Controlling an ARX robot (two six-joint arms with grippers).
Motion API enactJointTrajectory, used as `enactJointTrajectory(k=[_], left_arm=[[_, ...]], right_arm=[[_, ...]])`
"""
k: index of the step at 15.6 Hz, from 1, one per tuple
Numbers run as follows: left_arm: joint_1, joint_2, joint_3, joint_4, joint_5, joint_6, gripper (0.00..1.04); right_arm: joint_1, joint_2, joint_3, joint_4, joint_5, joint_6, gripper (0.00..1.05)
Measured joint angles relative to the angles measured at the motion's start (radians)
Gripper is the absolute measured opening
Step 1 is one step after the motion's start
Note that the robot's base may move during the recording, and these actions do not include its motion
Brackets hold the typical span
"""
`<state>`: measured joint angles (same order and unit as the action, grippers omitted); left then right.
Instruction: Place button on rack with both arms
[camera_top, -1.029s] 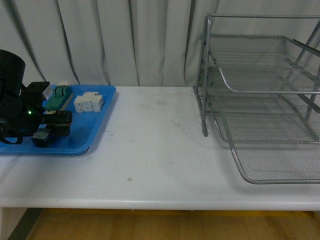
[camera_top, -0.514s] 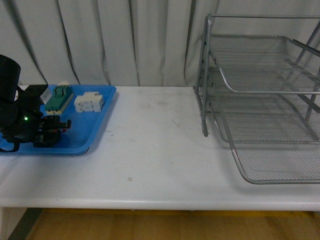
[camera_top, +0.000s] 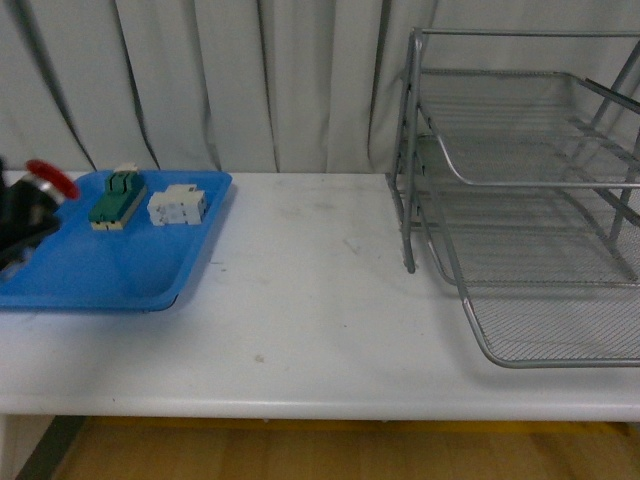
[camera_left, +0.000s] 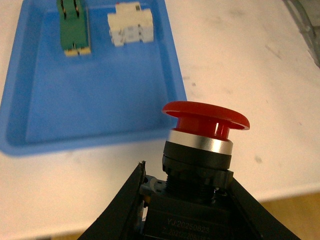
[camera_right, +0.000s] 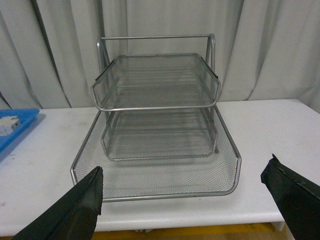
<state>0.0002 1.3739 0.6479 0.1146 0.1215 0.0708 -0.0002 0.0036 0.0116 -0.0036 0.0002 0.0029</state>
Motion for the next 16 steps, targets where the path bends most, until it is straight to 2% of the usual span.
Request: enactJointTrajectory(k=[2, 3, 16], left_arm=[[-0.008, -0.404, -0.213, -0.204, -0.069, -0.027, 0.36], [-0.013, -0.498, -0.237, -0.217, -0.069, -0.031, 0.36], [-0.013, -0.499, -0.219, -0.206, -0.076, -0.037, 0.36]], right_arm=[[0.000, 0.000, 0.000, 0.000, 0.000, 0.000, 0.98], [0.000, 0.000, 0.000, 0.000, 0.000, 0.000, 0.98], [0.000, 0.000, 0.000, -0.001, -0.001, 0.000, 0.98]])
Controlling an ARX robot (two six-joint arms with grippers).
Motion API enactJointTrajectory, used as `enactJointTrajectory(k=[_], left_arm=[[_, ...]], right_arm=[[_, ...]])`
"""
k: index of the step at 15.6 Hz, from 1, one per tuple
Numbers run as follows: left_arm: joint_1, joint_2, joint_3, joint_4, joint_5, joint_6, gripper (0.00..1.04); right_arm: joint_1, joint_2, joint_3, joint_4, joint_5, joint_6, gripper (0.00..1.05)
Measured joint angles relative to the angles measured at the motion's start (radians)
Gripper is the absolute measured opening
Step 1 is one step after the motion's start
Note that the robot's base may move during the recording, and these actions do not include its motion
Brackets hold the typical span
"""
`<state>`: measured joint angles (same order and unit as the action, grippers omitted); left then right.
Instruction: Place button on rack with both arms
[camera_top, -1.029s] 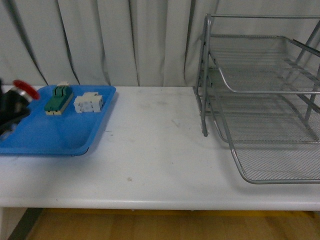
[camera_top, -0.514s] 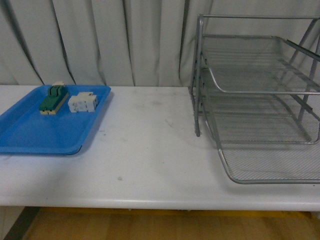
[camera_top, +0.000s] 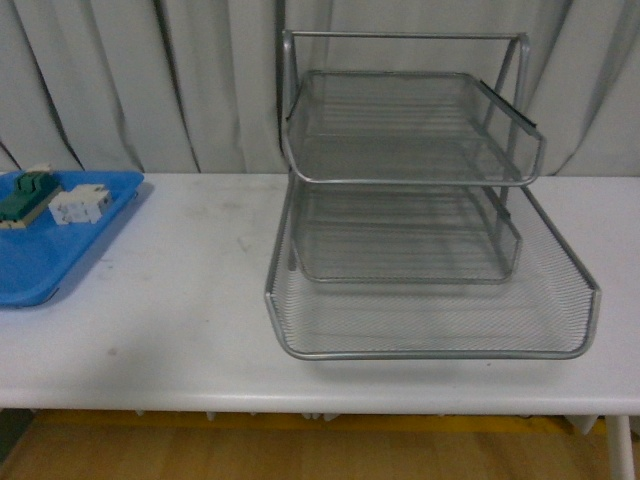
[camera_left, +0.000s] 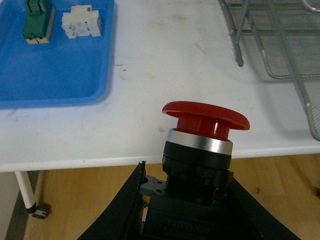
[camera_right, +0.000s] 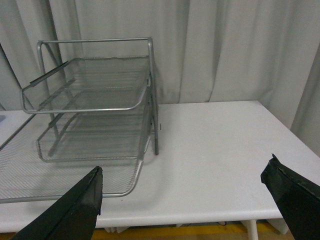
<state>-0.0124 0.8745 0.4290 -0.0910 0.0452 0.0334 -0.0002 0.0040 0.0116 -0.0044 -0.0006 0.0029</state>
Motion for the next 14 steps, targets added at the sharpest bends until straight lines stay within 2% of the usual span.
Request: enactJointTrajectory(k=[1, 2, 3, 5, 7, 10, 14], left_arm=[[0.000, -0.003, 0.000, 0.002, 0.000, 0.000, 0.36], [-0.005, 0.010, 0.000, 0.024, 0.051, 0.029, 0.36], [-0.048, 0.041, 0.008, 0.076, 0.102, 0.076, 0.36], [-0.230, 0.241, 0.103, 0.180, 0.117, 0.158, 0.36], [-0.341, 0.430, 0.216, 0.225, 0.132, 0.173, 0.36], [-0.416, 0.643, 0.362, 0.242, 0.137, 0.174, 0.36], [-0.455, 0.988, 0.638, 0.211, 0.074, 0.178, 0.36]], right_arm=[[0.000, 0.000, 0.000, 0.002, 0.000, 0.000, 0.98], [0.000, 0.000, 0.000, -0.001, 0.004, 0.000, 0.98], [0.000, 0.000, 0.000, 0.000, 0.005, 0.000, 0.98], [0.000, 0.000, 0.000, 0.000, 0.003, 0.000, 0.98], [0.000, 0.000, 0.000, 0.000, 0.004, 0.000, 0.98], [0.000, 0.000, 0.000, 0.000, 0.003, 0.000, 0.98], [0.000, 0.000, 0.000, 0.000, 0.003, 0.000, 0.98]])
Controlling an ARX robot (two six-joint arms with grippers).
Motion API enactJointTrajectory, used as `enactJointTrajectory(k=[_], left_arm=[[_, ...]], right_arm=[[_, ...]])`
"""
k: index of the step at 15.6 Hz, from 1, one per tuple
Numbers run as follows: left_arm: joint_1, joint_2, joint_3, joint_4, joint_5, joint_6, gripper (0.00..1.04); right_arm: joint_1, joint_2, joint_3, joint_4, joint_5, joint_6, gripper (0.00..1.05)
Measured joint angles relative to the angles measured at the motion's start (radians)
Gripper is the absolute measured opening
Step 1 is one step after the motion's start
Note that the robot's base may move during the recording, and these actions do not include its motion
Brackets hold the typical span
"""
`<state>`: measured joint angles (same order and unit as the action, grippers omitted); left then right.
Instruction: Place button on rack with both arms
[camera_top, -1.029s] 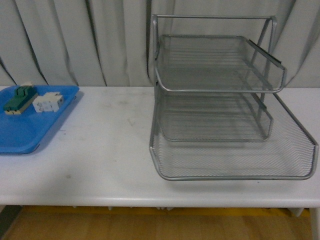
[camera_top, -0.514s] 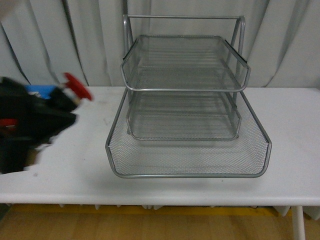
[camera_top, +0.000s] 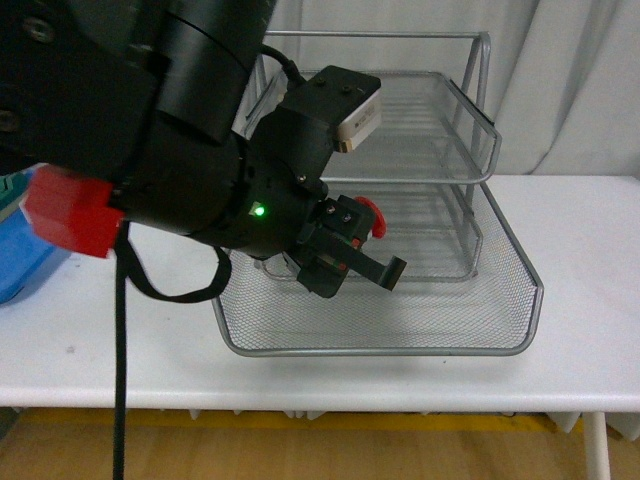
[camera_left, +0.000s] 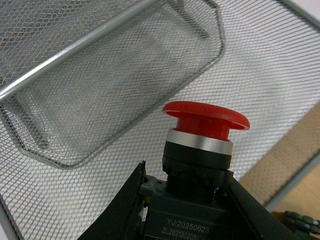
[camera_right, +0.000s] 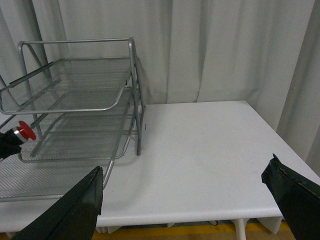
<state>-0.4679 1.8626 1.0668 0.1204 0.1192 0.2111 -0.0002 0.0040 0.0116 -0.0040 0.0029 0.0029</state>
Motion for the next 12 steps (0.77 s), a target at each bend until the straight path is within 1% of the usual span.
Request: enactJointTrajectory(k=[4, 6, 8, 9, 10, 11, 12], left_arm=[[0.014, 0.164, 0.171, -0.069, -0.027, 0.006, 0.36], [0.027, 0.203, 0.206, -0.074, -0.052, 0.015, 0.56], [0.036, 0.130, 0.137, -0.002, -0.012, 0.014, 0.82], [0.036, 0.044, 0.060, 0.057, 0.006, 0.015, 0.93], [0.040, -0.061, -0.040, 0.157, 0.014, 0.023, 1.00], [0.051, -0.209, -0.177, 0.284, 0.031, 0.022, 0.97], [0.066, -0.385, -0.404, 0.554, -0.123, 0.000, 0.92]], right_arm=[[0.000, 0.000, 0.000, 0.000, 0.000, 0.000, 0.98], [0.000, 0.000, 0.000, 0.000, 0.000, 0.000, 0.98], [0.000, 0.000, 0.000, 0.000, 0.000, 0.000, 0.98], [0.000, 0.000, 0.000, 0.000, 0.000, 0.000, 0.98], [0.000, 0.000, 0.000, 0.000, 0.000, 0.000, 0.98], [0.000, 0.000, 0.000, 0.000, 0.000, 0.000, 0.98], [0.000, 0.000, 0.000, -0.001, 0.000, 0.000, 0.98]])
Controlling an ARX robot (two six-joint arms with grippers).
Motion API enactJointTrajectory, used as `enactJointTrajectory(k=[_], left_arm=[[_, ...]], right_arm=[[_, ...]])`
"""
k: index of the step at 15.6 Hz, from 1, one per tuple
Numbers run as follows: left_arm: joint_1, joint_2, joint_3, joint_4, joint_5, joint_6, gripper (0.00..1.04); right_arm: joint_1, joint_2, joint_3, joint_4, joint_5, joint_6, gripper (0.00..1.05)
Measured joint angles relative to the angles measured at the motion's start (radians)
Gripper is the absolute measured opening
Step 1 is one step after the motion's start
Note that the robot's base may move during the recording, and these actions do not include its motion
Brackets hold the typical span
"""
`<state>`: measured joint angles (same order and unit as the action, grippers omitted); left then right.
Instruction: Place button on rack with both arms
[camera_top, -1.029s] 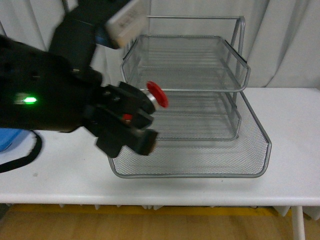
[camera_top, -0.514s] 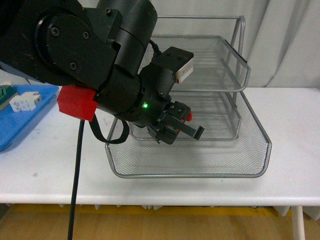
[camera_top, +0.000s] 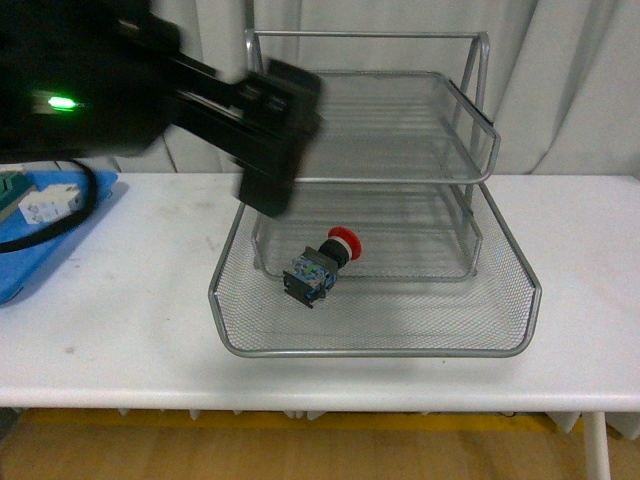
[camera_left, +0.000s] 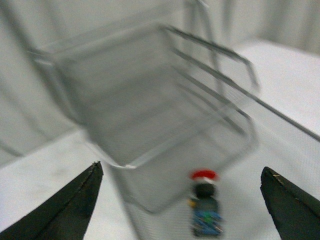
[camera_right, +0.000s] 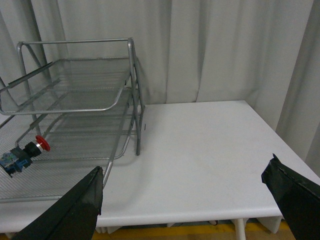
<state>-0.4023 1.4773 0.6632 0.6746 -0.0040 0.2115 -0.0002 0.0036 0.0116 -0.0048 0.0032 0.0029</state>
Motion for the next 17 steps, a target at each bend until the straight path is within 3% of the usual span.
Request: enactJointTrajectory(k=[1, 2, 4, 7, 9, 10, 13, 14, 15, 17], left_arm=[[0.021, -0.042, -0.129, 0.190, -0.206, -0.075, 0.80], [0.063, -0.071, -0.259, 0.288, -0.314, -0.147, 0.65], [0.141, -0.227, -0.389, 0.304, -0.261, -0.190, 0.34], [0.214, -0.364, -0.499, 0.245, -0.187, -0.209, 0.02], [0.260, -0.482, -0.549, 0.207, -0.145, -0.208, 0.02], [0.274, -0.481, -0.584, 0.263, -0.128, -0.208, 0.02], [0.311, -0.621, -0.632, 0.136, -0.090, -0.208, 0.02], [0.388, -0.704, -0.639, 0.071, -0.010, -0.208, 0.02], [0.407, -0.742, -0.644, 0.030, -0.010, -0.209, 0.02], [0.404, -0.812, -0.653, -0.037, 0.002, -0.209, 0.02]], right_arm=[[0.000, 0.000, 0.000, 0.002, -0.004, 0.000, 0.98], [0.000, 0.000, 0.000, 0.000, -0.003, 0.000, 0.98], [0.000, 0.000, 0.000, 0.001, -0.003, 0.000, 0.98], [0.000, 0.000, 0.000, 0.001, -0.003, 0.000, 0.98], [0.000, 0.000, 0.000, 0.001, -0.003, 0.000, 0.98], [0.000, 0.000, 0.000, 0.001, -0.003, 0.000, 0.98], [0.000, 0.000, 0.000, 0.001, -0.003, 0.000, 0.98], [0.000, 0.000, 0.000, 0.001, -0.003, 0.000, 0.98], [0.000, 0.000, 0.000, 0.001, -0.003, 0.000, 0.98], [0.000, 0.000, 0.000, 0.001, -0.003, 0.000, 0.98]])
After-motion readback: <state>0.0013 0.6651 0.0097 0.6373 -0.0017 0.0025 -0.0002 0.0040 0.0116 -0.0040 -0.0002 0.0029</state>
